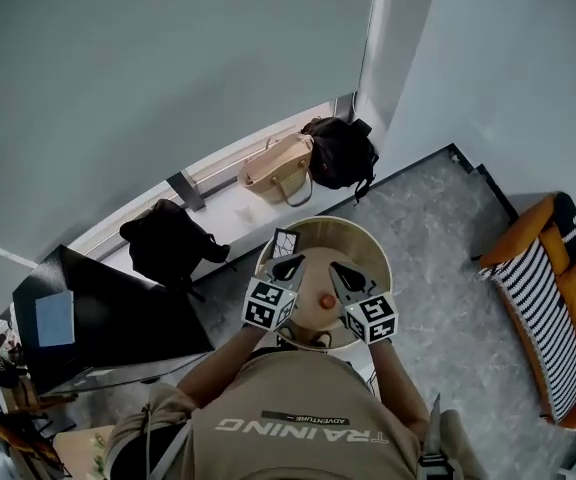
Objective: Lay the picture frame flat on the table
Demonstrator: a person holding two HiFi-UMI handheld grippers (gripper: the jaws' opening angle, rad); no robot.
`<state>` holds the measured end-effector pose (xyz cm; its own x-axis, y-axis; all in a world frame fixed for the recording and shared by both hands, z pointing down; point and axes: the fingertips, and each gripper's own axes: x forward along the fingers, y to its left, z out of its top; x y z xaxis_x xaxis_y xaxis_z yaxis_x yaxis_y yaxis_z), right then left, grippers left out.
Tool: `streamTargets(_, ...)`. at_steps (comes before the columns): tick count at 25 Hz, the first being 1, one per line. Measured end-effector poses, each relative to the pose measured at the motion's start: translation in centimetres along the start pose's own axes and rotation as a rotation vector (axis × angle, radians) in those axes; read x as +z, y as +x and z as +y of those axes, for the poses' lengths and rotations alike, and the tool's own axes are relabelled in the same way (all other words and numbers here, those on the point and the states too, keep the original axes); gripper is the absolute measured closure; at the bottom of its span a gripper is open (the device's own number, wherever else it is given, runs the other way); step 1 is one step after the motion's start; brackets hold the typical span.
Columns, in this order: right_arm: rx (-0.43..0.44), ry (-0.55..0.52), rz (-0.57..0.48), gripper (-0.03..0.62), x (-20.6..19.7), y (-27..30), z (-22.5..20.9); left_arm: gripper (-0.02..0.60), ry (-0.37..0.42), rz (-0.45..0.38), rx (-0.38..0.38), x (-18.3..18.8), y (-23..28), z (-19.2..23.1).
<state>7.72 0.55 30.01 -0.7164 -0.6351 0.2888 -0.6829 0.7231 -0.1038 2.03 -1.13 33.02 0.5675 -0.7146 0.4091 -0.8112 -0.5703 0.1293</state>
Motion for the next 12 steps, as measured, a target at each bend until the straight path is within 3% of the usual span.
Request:
streamTargets(6, -0.04, -0.066, -0.148, 0.588, 6.4, -0.6, -1.1, 0.575, 0.055, -0.141, 0.022, 6.3, -1.1, 0.3)
streamTargets(12, -0.051, -0.155, -0.168, 0.588, 8.8, -0.8, -1.1, 0.575, 0.06, -0.194, 0.061, 8.7, -2.1, 1.7)
